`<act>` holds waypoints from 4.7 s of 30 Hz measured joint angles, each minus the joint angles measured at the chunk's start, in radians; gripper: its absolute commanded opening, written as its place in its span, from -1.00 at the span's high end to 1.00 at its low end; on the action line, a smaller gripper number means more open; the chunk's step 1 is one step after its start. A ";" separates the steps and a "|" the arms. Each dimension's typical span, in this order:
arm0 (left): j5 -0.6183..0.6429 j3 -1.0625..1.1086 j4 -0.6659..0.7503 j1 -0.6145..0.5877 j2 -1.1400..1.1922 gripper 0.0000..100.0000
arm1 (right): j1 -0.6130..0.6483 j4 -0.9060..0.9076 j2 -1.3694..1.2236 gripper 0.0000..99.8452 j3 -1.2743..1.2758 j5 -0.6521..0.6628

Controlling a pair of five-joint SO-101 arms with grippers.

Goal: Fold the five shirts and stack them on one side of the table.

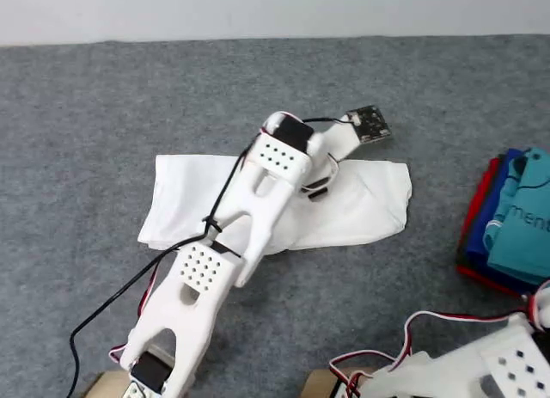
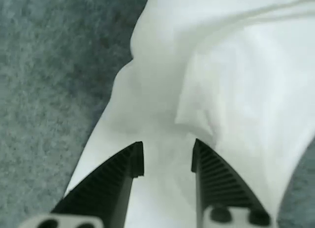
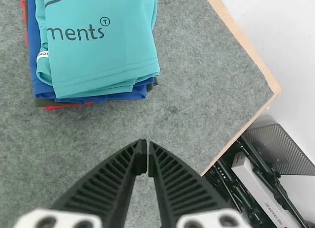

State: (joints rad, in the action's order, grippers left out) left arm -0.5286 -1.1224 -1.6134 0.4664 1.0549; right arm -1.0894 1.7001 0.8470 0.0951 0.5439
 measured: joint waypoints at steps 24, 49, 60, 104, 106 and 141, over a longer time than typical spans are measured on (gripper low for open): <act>0.238 -0.216 -0.112 -0.354 -0.026 0.70 | 0.000 0.000 0.000 0.98 0.000 0.000; 0.397 0.516 -0.110 -0.660 -0.272 0.50 | 0.069 0.000 0.000 0.98 0.000 0.002; 0.399 0.450 -0.115 -0.695 -0.118 0.66 | 0.069 0.000 0.000 0.98 0.000 0.002; 0.390 0.601 -0.115 -0.344 -0.583 0.99 | 0.069 0.000 0.000 0.98 0.000 0.041; 0.419 0.601 -0.115 -0.276 -0.583 0.99 | 0.069 0.000 0.000 0.98 0.000 0.041; 0.601 0.060 -0.118 0.087 -0.210 0.60 | 0.072 0.000 0.008 0.98 0.003 0.041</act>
State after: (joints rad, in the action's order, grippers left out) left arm 0.0729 -1.0625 -1.7315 0.5539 0.8447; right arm -1.0173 1.7001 0.8546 0.0982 0.5854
